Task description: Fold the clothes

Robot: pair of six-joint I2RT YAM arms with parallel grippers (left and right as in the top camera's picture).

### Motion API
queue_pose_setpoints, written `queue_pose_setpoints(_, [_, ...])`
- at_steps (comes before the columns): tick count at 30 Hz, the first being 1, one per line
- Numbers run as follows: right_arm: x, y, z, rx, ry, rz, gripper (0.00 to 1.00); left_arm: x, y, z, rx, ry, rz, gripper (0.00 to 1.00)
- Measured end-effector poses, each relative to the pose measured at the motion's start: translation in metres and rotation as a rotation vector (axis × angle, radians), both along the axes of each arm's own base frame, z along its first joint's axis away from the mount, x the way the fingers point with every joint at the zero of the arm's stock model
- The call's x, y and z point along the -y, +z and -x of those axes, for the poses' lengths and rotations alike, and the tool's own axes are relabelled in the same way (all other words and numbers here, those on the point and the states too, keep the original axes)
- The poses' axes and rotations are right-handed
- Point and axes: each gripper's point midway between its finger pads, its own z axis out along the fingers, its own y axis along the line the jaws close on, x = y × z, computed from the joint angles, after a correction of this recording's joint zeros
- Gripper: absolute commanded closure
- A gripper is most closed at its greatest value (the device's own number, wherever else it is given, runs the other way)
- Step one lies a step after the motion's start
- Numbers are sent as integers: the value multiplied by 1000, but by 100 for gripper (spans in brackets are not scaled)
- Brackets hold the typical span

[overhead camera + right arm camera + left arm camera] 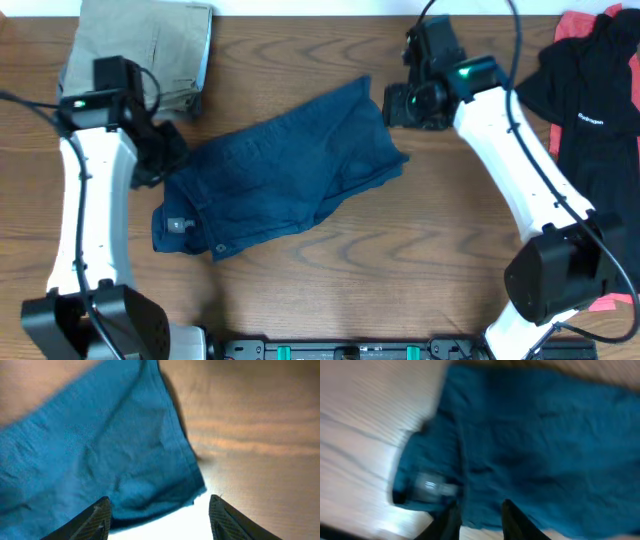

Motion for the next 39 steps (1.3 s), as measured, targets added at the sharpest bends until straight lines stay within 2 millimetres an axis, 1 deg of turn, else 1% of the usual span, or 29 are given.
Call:
queue_pose_setpoints(1, [-1,-11,7,-27,7,6,37,9,-7,3,-15,-25,21,72])
queue_pose_setpoints(2, [0,-18,12,-47,8,11,39,16,-14,4,-26,-45,35,72])
queue_pose_setpoints(4, [0,-37,23,-96,1,17,42,32,-32,5,-30,-93,57,72])
queue_pose_setpoints(6, [2,-48,28,-115,-7,19,44,41,-47,6,-35,-120,72,73])
queue_pose_setpoints(8, [2,-58,29,-114,-14,16,48,47,-64,6,-31,-133,82,74])
queue_pose_setpoints(11, [2,-72,31,-112,-22,10,51,45,-83,8,-38,-127,86,76])
queue_pose_setpoints(14, [2,-87,34,-112,-21,2,52,40,-100,12,-68,-106,91,79])
queue_pose_setpoints(16, [3,-95,38,-123,-18,0,55,37,-110,16,-100,-96,95,80])
queue_pose_setpoints(18, [2,-99,39,-120,-17,-4,55,35,-120,20,-134,-90,98,81])
queue_pose_setpoints(20, [1,-101,35,-99,-15,-13,52,33,-129,23,-165,-86,94,81])
queue_pose_setpoints(22, [0,-104,34,-89,-15,-19,48,31,-135,24,-184,-84,86,81])
queue_pose_setpoints(28, [0,-121,42,-125,-11,-12,47,20,-146,28,-226,-70,25,81])
queue_pose_setpoints(33, [1,-142,47,-179,-11,0,50,13,-146,28,-230,-67,-13,81])
queue_pose_setpoints(34, [1,-146,48,-189,-13,2,55,12,-146,29,-231,-65,-18,81])
queue_pose_setpoints(36, [1,-149,48,-194,-15,3,67,10,-146,29,-232,-63,-30,81])
queue_pose_setpoints(38, [0,-151,48,-198,-23,-3,84,7,-146,29,-233,-58,-41,81])
queue_pose_setpoints(39, [0,-151,48,-201,-26,-5,95,5,-146,29,-234,-55,-47,81])
